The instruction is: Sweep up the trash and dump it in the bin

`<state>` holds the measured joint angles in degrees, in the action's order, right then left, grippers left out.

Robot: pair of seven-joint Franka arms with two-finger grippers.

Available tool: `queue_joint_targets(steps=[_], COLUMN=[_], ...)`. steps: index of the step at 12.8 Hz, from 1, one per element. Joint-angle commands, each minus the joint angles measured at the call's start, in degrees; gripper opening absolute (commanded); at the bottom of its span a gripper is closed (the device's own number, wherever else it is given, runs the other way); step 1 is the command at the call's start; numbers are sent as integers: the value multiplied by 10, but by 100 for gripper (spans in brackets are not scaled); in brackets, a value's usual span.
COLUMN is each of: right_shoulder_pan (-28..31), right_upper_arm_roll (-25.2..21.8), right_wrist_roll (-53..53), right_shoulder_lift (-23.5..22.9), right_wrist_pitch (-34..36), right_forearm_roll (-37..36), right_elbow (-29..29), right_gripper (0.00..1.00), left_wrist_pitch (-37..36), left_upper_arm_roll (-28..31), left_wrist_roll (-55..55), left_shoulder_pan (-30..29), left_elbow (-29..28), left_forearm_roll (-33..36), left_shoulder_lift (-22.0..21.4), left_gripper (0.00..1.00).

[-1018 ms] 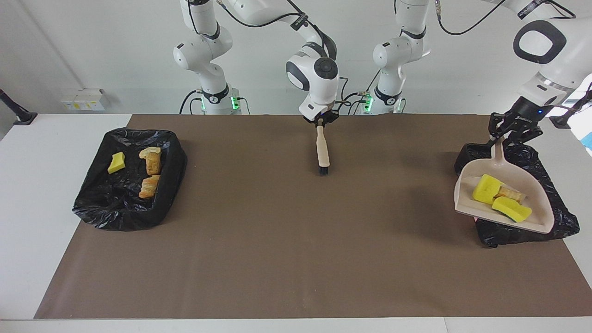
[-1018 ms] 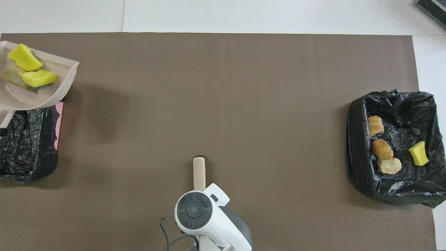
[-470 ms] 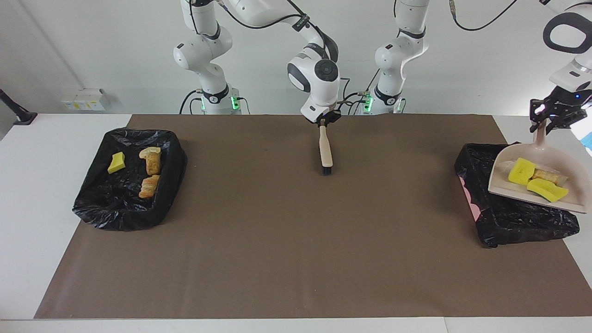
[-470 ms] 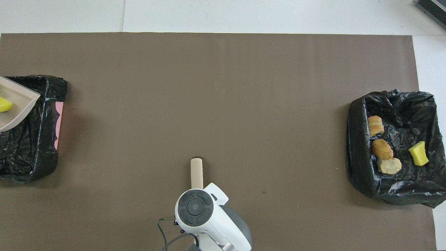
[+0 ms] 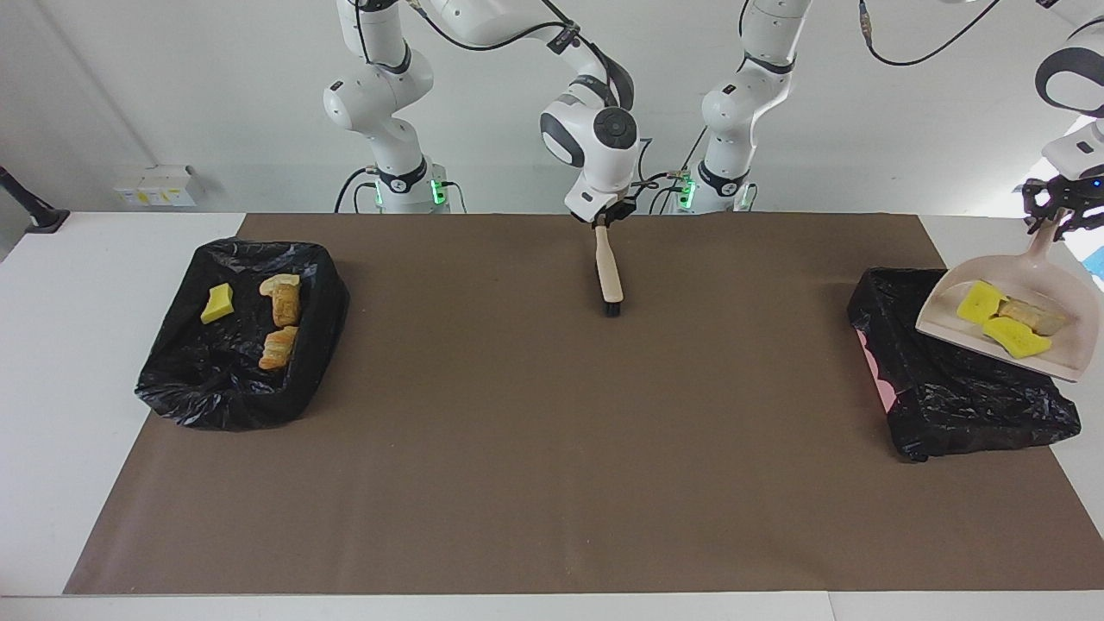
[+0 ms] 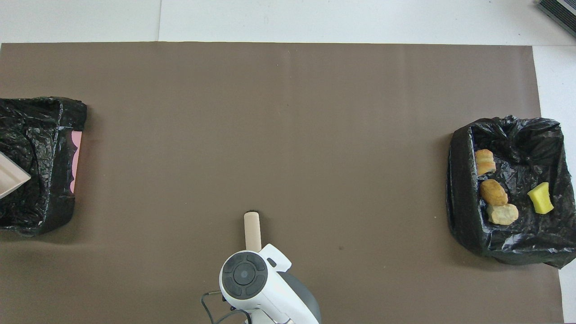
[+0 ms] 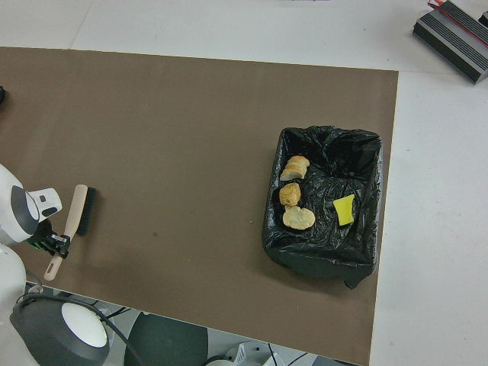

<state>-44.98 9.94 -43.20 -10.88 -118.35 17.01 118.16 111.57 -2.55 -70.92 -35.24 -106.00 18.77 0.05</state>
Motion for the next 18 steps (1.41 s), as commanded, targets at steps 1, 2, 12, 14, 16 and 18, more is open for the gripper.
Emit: queue_joint_targets(steps=[1, 2, 12, 14, 16, 18], right_shoulder_pan=[13, 14, 170, 204, 219, 245], right_upper_arm_roll=[0, -2, -3, -2, -4, -3], right_wrist_roll=[15, 15, 77, 78, 79, 106], right_shoulder_lift=[11, 11, 60, 60, 60, 60], right_wrist_pitch=[22, 33, 138, 138, 150, 175], right_forearm_roll=[13, 9, 0, 0, -27, -65], right_elbow=[-9, -20, -102, -117, -137, -159], right_gripper=[100, 100, 100, 100, 100, 100], left_wrist_pitch=[-31, -40, -83, -81, -83, -80], left_upper_arm_roll=[-1, -2, -4, -4, -5, -11], left_wrist_roll=[-3, -2, -7, -12, -30, -29], left_shoulder_pan=[28, 37, 109, 114, 126, 131], left_elbow=[17, 18, 82, 95, 117, 124], left_forearm_roll=[59, 61, 253, 293, 291, 216], left_shoulder_lift=[2, 2, 8, 8, 9, 7], left_gripper=[0, 0, 0, 0, 0, 0])
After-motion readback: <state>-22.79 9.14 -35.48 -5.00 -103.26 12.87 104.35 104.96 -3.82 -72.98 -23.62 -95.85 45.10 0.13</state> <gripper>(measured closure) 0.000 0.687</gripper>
